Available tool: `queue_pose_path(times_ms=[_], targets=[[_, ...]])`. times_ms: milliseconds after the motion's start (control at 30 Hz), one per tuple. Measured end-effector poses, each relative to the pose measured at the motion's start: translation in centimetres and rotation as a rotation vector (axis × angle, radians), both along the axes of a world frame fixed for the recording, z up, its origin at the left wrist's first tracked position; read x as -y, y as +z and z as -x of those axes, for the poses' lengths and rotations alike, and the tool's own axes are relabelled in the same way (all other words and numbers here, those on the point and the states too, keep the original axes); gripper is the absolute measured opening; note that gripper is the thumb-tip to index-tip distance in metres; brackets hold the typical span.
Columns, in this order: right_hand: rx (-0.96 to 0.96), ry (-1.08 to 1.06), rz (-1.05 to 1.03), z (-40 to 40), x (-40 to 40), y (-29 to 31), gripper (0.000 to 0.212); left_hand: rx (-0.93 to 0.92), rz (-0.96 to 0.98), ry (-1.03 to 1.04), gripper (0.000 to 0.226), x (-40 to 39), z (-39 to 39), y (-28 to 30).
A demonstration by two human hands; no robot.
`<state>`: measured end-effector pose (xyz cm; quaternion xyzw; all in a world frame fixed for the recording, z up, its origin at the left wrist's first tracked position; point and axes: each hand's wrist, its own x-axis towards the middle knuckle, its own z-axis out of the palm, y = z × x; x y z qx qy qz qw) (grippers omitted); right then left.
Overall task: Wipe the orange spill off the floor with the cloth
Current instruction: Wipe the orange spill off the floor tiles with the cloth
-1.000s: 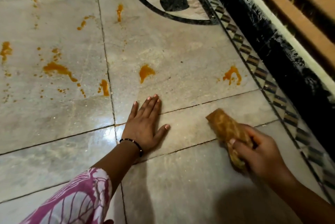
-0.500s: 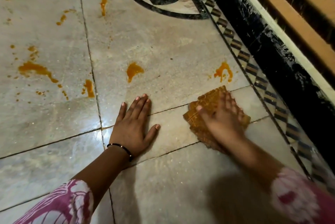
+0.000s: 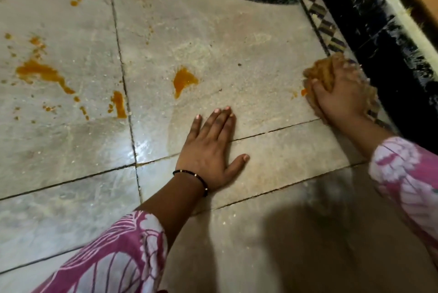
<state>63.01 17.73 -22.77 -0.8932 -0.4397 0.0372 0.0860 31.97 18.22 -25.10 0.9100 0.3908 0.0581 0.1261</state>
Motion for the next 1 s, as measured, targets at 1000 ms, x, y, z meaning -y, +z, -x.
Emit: queue_pose_path(times_ms=[1000], targets=[[0.039,0.261,0.022,3.1,3.0,0.0,0.055,-0.015,0.026,0.071,0.093,0.3,-0.4,0.2]])
